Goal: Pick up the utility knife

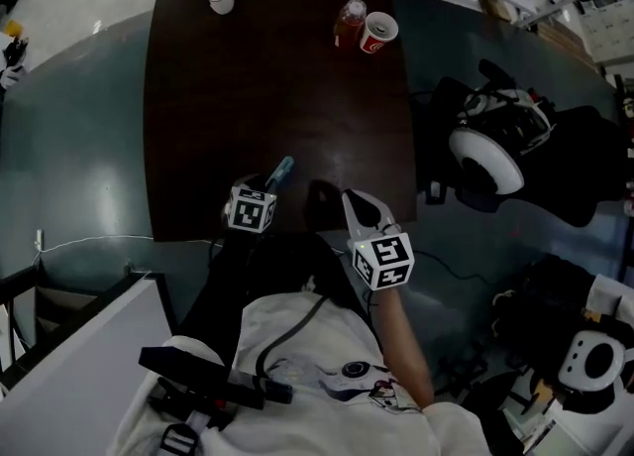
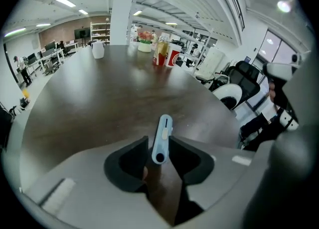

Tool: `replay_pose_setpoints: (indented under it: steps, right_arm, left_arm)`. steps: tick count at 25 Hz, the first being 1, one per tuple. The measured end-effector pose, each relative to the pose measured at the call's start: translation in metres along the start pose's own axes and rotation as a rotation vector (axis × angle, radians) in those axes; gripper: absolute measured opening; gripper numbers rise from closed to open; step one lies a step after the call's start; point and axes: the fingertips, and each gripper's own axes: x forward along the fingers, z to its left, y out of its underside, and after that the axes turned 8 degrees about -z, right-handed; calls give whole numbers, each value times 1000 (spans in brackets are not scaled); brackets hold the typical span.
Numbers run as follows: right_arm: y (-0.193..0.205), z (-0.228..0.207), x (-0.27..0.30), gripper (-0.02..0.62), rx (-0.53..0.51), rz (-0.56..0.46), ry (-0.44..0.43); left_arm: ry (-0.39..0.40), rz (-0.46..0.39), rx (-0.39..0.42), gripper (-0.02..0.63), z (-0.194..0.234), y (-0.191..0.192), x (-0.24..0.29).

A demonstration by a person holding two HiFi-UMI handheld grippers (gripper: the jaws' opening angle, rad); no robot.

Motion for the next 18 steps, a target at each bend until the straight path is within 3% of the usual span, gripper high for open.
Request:
replay_pose_setpoints:
  steps: [11,16,18]
  right_arm:
    - [15,-6,7,2,29,36,-25]
    - [17,-7,6,2,34,47,-28]
    - [18,-7,5,2,38,49,-28]
  left_arm:
    - [59,119,21,126,-5,18,23]
    - [47,145,26,140,-7,26,27]
    - [19,141,49,109,-5,26,26]
